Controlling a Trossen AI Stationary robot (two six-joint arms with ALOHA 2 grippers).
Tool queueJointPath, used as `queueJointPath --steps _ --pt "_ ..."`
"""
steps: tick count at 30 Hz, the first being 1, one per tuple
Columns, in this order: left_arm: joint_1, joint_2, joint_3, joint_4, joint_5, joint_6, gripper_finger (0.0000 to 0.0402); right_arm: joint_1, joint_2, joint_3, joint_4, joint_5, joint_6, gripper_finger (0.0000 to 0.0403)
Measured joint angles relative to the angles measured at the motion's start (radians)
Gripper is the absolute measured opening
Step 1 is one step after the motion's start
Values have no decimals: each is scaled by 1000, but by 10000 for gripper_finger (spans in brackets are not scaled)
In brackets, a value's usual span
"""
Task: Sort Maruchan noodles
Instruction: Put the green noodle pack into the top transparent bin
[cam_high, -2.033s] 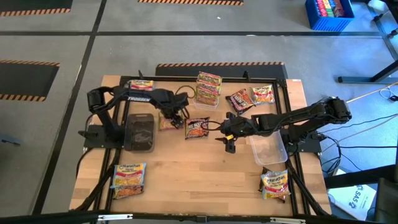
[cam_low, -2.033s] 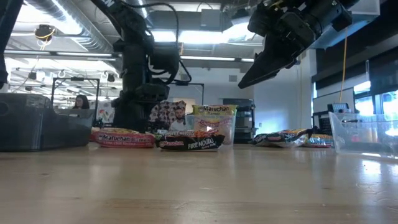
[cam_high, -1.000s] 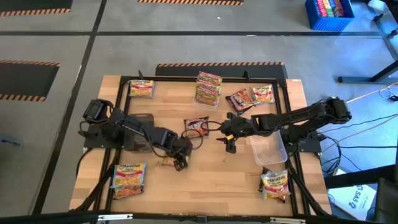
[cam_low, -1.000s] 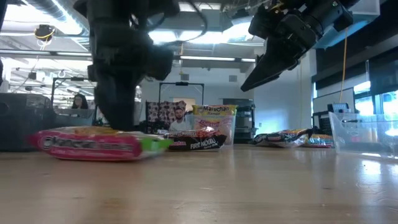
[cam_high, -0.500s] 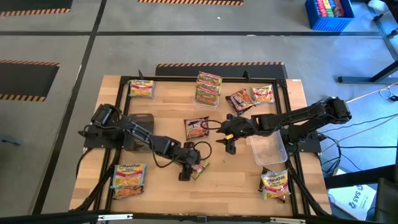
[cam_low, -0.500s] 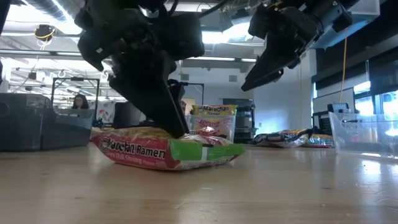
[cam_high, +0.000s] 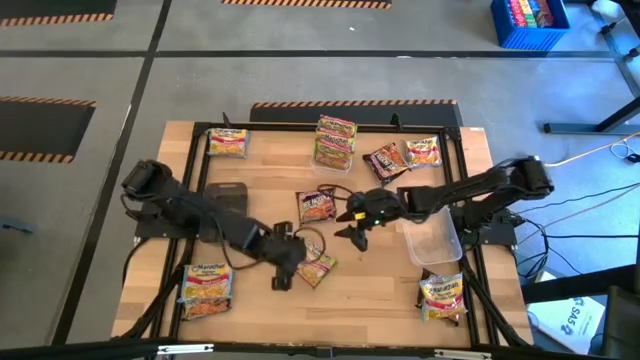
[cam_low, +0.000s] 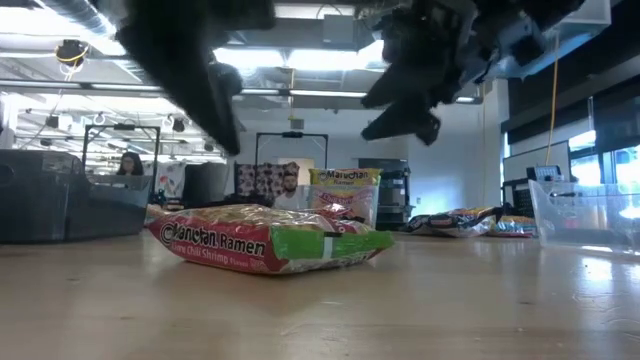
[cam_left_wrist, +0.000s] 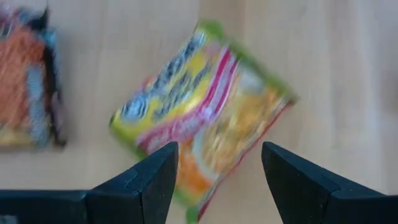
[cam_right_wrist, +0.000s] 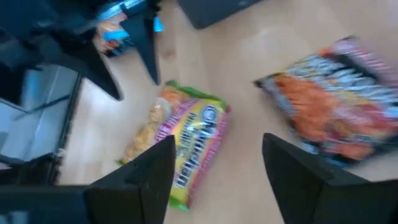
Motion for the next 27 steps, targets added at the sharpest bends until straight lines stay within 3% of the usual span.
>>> queueJointPath --steps 10,19,27 --pt "-83 139 0 78 -130 -1 227 -1 224 -1 150 -78 161 313" --pt "-90 222 6 109 -226 -6 227 -1 361 10 231 -159 299 304" --pt "-112 228 1 108 -327 -3 227 -2 403 50 232 -259 325 301"
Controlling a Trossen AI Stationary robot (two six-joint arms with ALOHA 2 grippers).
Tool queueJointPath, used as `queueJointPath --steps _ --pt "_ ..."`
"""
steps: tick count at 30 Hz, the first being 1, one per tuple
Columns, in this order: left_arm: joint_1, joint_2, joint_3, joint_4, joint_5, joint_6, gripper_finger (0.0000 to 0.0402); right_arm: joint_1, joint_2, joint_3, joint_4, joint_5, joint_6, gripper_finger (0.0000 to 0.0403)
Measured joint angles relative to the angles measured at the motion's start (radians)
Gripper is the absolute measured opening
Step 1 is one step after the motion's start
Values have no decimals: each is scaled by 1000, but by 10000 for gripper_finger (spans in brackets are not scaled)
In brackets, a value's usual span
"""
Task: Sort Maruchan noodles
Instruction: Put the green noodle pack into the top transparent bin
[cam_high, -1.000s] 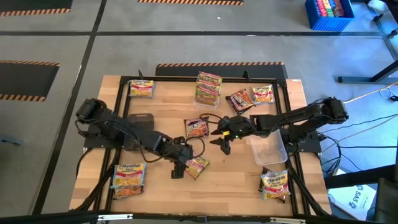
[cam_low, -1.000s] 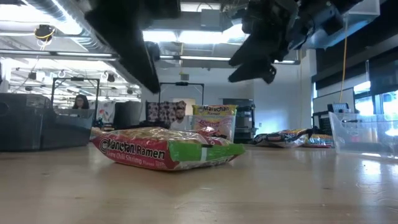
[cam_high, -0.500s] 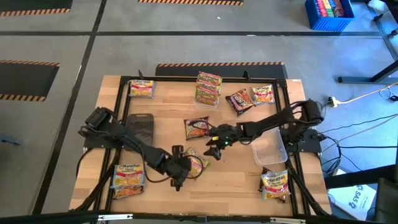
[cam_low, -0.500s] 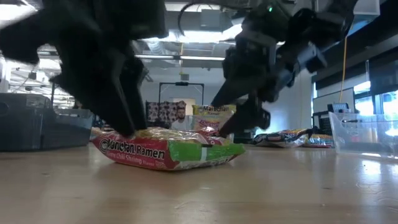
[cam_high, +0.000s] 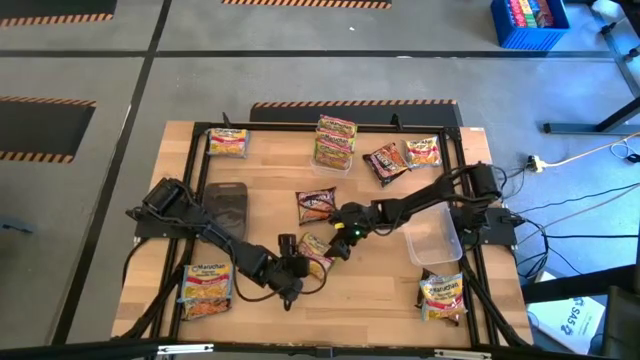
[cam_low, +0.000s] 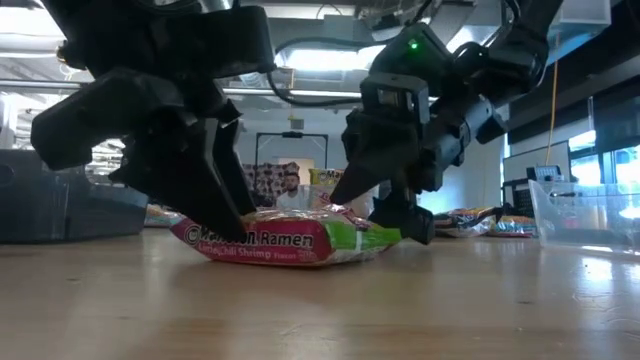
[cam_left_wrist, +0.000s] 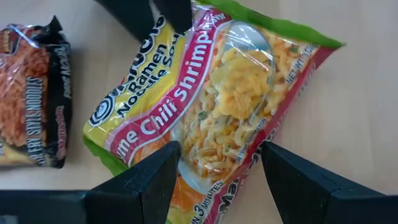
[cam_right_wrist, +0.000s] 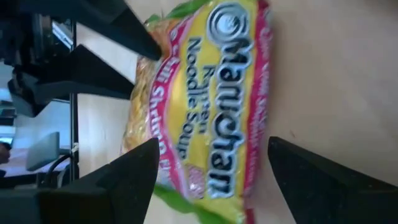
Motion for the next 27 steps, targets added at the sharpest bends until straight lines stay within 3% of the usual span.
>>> queueJointPath --steps 12,27 --pt "-2 0 0 26 -5 3 227 1 100 96 31 -42 8 301" --pt "-8 -2 0 31 -18 4 227 0 112 129 105 -96 -40 301"
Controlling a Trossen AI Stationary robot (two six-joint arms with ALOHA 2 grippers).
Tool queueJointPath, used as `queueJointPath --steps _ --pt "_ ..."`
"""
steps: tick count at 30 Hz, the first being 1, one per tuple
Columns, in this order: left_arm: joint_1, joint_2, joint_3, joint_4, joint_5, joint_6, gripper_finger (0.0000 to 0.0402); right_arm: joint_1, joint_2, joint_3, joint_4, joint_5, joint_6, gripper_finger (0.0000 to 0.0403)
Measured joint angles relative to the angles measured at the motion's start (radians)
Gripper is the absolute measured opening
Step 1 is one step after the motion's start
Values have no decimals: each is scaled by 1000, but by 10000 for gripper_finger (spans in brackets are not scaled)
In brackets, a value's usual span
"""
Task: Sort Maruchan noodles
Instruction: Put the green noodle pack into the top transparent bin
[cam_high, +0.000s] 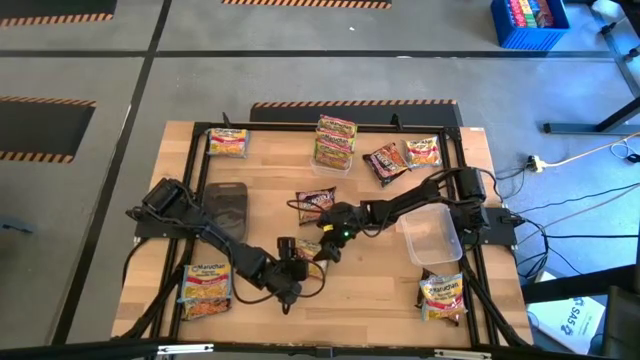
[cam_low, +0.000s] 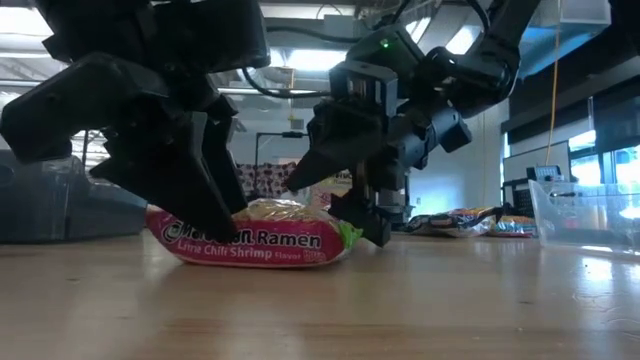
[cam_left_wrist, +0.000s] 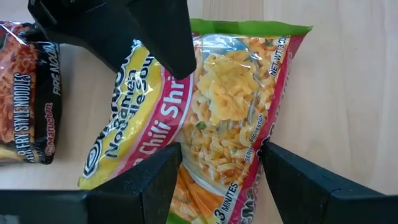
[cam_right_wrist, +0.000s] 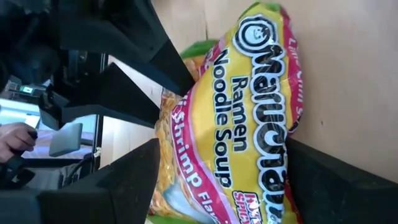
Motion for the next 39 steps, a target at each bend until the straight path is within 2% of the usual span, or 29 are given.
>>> queueJointPath --steps 8,14,18,24,28,32,39 --pt "-4 0 0 3 -46 26 227 -1 0 2 44 1 11 301" --pt "0 -4 0 3 -64 35 227 -11 -7 9 -74 51 -40 301" --pt "1 -38 0 -24 -34 44 227 -24 -19 9 -66 17 -41 301" --pt "-16 -112 0 -138 -17 -45 227 -56 -71 9 -154 54 -71 301" --pt "-28 -121 0 -169 60 -138 227 -60 -72 9 -170 88 -88 301" --pt "-41 -105 0 -163 92 -203 227 -56 -72 8 -176 133 -94 301" --pt "-49 -26 0 -85 72 -217 227 -44 -52 6 -170 174 -94 301"
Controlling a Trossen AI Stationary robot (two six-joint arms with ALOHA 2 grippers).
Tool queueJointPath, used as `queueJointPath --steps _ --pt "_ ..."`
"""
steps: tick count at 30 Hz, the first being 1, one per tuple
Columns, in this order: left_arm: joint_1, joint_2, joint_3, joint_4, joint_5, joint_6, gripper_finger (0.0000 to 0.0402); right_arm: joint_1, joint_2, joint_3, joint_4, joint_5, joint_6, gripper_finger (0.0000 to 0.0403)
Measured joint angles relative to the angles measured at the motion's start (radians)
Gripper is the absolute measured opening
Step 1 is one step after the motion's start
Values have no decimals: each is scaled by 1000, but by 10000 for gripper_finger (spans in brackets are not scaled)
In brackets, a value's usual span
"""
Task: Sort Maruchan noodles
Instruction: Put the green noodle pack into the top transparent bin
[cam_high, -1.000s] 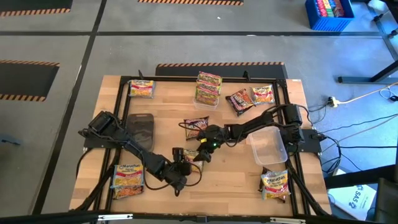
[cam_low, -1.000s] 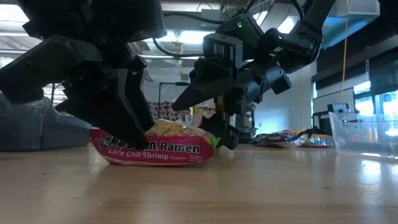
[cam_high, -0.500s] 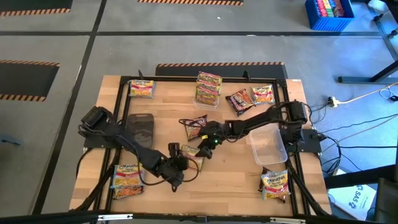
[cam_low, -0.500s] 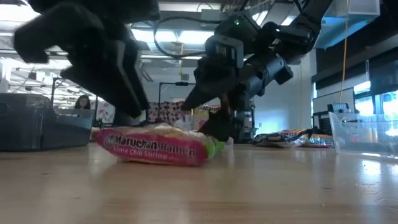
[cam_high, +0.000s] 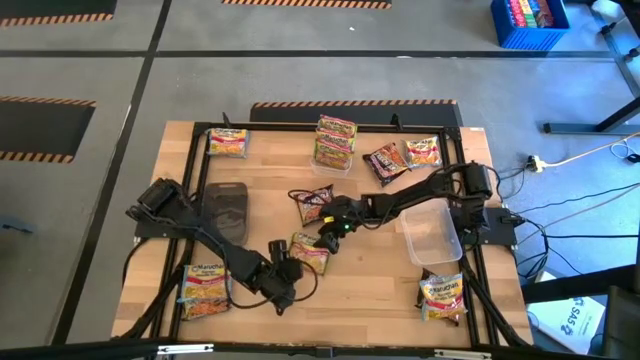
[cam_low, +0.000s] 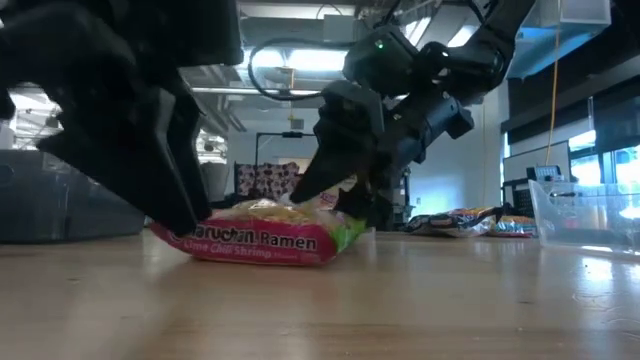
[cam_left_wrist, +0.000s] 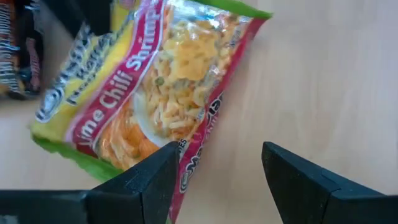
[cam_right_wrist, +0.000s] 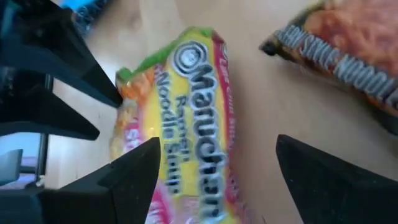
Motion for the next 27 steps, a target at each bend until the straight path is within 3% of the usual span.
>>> queueJointPath --steps 8,22,27 --pt "0 90 4 16 -43 -4 227 32 23 2 21 -55 29 301" --pt "12 102 2 84 -123 -4 227 80 33 0 168 -159 108 300" --pt "13 103 1 96 -135 -2 227 80 33 0 158 -144 105 258"
